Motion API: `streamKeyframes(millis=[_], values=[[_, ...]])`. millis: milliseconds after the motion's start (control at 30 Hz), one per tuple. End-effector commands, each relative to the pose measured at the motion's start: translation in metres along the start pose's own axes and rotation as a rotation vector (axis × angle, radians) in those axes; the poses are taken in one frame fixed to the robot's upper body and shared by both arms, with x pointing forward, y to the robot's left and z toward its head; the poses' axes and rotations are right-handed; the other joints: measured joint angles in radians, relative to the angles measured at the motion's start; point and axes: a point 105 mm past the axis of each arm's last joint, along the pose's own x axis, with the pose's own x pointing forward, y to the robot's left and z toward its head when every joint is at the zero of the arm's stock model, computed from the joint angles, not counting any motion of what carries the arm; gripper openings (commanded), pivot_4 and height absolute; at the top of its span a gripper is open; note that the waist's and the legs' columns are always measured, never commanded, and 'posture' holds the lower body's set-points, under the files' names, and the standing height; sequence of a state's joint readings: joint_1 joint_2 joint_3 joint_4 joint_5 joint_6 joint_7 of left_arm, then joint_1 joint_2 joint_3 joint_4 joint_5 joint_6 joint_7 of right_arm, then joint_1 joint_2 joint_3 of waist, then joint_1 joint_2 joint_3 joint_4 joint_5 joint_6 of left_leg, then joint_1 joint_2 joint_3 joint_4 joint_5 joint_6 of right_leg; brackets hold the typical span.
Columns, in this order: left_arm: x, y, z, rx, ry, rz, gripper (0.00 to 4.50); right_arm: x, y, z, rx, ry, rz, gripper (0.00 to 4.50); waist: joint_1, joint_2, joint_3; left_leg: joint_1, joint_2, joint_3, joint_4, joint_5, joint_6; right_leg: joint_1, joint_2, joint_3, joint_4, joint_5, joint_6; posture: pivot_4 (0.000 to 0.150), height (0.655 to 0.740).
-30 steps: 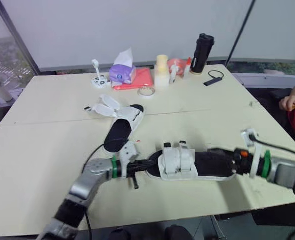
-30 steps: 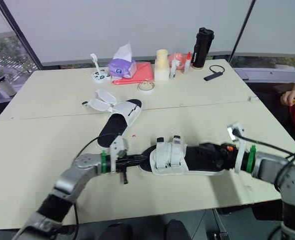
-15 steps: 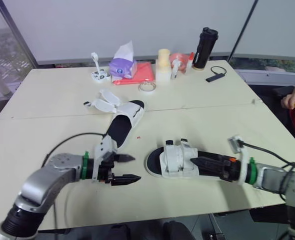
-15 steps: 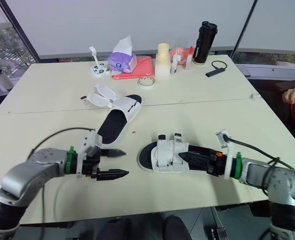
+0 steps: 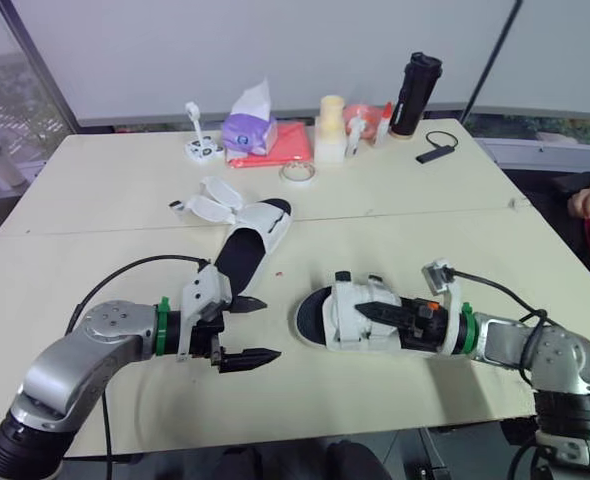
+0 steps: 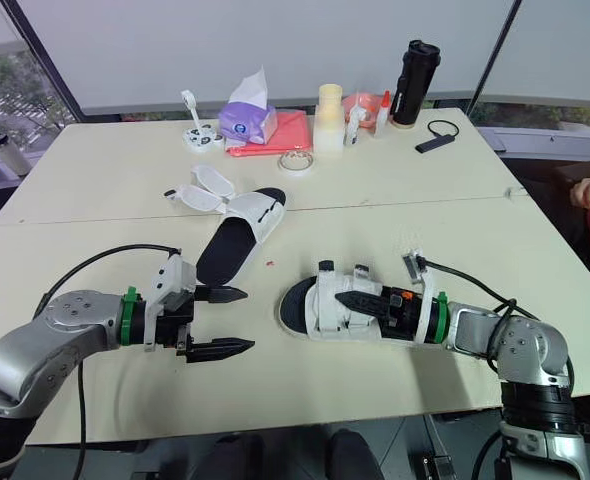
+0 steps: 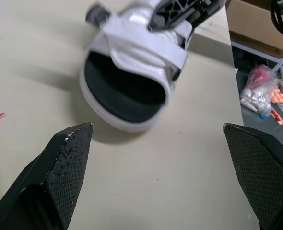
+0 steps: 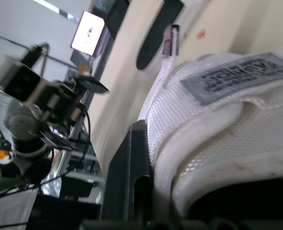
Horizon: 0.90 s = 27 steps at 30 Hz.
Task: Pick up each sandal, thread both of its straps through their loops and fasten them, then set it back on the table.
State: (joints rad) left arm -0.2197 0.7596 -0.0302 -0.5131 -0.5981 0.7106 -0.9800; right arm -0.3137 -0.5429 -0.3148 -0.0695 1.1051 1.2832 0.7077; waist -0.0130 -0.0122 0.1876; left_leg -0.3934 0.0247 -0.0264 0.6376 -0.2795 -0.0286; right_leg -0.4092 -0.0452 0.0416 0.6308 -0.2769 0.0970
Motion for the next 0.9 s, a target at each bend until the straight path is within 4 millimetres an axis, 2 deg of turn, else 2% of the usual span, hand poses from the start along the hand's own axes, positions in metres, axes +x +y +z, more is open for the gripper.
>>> streamKeyframes(millis=[33, 67, 100, 133, 167, 233, 333, 433, 533, 633, 700, 733, 900], values=[[0.003, -0.002, 0.008, 0.046, -0.020, -0.016, 4.50, -0.005, 0.020, 0.024, -0.071, -0.121, 0.029, 0.03, 0.000, 0.000, 0.000, 0.000, 0.000, 0.000, 0.001, 0.000, 0.000, 0.000, 0.000, 0.000, 0.000, 0.000, 0.000, 0.150, 0.7400], [0.004, 0.001, 0.010, 0.043, -0.034, -0.006, 4.50, -0.009, 0.019, 0.042, -0.097, -0.227, -0.012, 0.03, 0.000, 0.001, 0.000, 0.000, 0.000, 0.000, 0.001, 0.000, 0.000, 0.000, 0.000, 0.000, 0.001, 0.000, 0.000, 0.150, 0.7400], [0.006, 0.009, 0.013, 0.043, -0.059, 0.026, 4.50, -0.023, 0.002, 0.084, -0.131, -0.475, -0.197, 0.03, -0.001, 0.001, 0.001, 0.000, 0.000, 0.001, 0.002, 0.000, 0.000, 0.000, 0.000, 0.000, 0.001, 0.000, 0.000, 0.150, 0.7400], [0.008, 0.014, 0.014, 0.043, -0.076, 0.050, 4.50, -0.038, -0.010, 0.110, -0.115, -0.657, -0.331, 0.03, -0.005, 0.002, 0.001, 0.000, 0.000, 0.001, 0.003, 0.000, 0.000, 0.000, 0.000, 0.000, 0.002, 0.000, 0.000, 0.150, 0.7400], [0.011, 0.021, 0.013, 0.047, -0.082, 0.073, 4.50, -0.055, -0.019, 0.131, -0.126, -0.810, -0.478, 0.03, -0.005, 0.005, 0.003, 0.000, 0.000, 0.002, 0.005, 0.000, 0.000, 0.000, 0.001, 0.001, 0.003, 0.000, 0.000, 0.150, 0.7400], [0.014, 0.026, 0.008, 0.053, -0.077, 0.085, 4.50, -0.071, -0.028, 0.149, -0.145, -0.966, -0.650, 0.03, 0.000, 0.007, 0.003, -0.006, -0.001, 0.002, 0.009, 0.001, -0.002, -0.004, 0.000, 0.001, 0.004, 0.002, 0.003, 0.150, 0.7400], [0.017, 0.029, 0.004, 0.065, -0.070, 0.086, 4.50, -0.086, -0.041, 0.162, -0.090, -1.148, -0.832, 0.03, 0.001, 0.005, 0.002, -0.013, -0.001, 0.002, 0.010, 0.004, -0.007, -0.011, 0.000, 0.001, 0.008, 0.003, 0.004, 0.150, 0.7400], [0.020, 0.032, 0.003, 0.077, -0.077, 0.101, 4.50, -0.098, -0.057, 0.167, 0.022, -1.277, -0.959, 0.03, -0.005, 0.005, 0.002, -0.017, -0.002, 0.006, 0.010, 0.008, -0.014, -0.019, -0.002, 0.005, 0.015, 0.003, 0.004, 0.150, 0.7400], [0.026, 0.031, 0.003, 0.072, -0.094, 0.111, 4.50, -0.083, -0.073, 0.166, 0.072, -1.248, -0.936, 0.03, -0.008, 0.007, 0.003, -0.016, -0.002, 0.008, 0.009, 0.008, -0.014, -0.021, -0.002, 0.007, 0.016, 0.003, 0.004, 0.150, 0.7400], [0.029, 0.030, 0.002, 0.061, -0.105, 0.123, 4.50, -0.065, -0.094, 0.154, 0.125, -1.160, -0.923, 0.03, -0.020, 0.007, 0.003, -0.014, -0.001, 0.009, 0.010, 0.008, -0.013, -0.021, -0.001, 0.008, 0.019, 0.003, 0.004, 0.150, 0.7400], [0.029, 0.030, 0.000, 0.053, -0.106, 0.132, 4.50, -0.063, -0.105, 0.145, 0.169, -1.132, -0.921, 0.03, -0.030, 0.006, 0.003, -0.013, -0.001, 0.008, 0.011, 0.008, -0.013, -0.019, -0.001, 0.008, 0.020, 0.003, 0.004, 0.150, 0.7400], [0.029, 0.030, 0.000, 0.050, -0.106, 0.134, 4.50, -0.063, -0.109, 0.142, 0.195, -1.127, -0.920, 0.93, -0.033, 0.006, 0.003, -0.012, -0.001, 0.008, 0.011, 0.008, -0.013, -0.018, 0.000, 0.008, 0.020, 0.003, 0.003, 0.150, 0.7400], [0.030, 0.030, -0.002, 0.039, -0.107, 0.141, 4.50, -0.072, -0.115, 0.139, 0.191, -1.122, -0.945, 3.35, -0.034, 0.006, 0.002, -0.011, 0.000, 0.008, 0.011, 0.008, -0.013, -0.018, 0.001, 0.008, 0.021, 0.003, 0.003, 0.150, 0.7400]])
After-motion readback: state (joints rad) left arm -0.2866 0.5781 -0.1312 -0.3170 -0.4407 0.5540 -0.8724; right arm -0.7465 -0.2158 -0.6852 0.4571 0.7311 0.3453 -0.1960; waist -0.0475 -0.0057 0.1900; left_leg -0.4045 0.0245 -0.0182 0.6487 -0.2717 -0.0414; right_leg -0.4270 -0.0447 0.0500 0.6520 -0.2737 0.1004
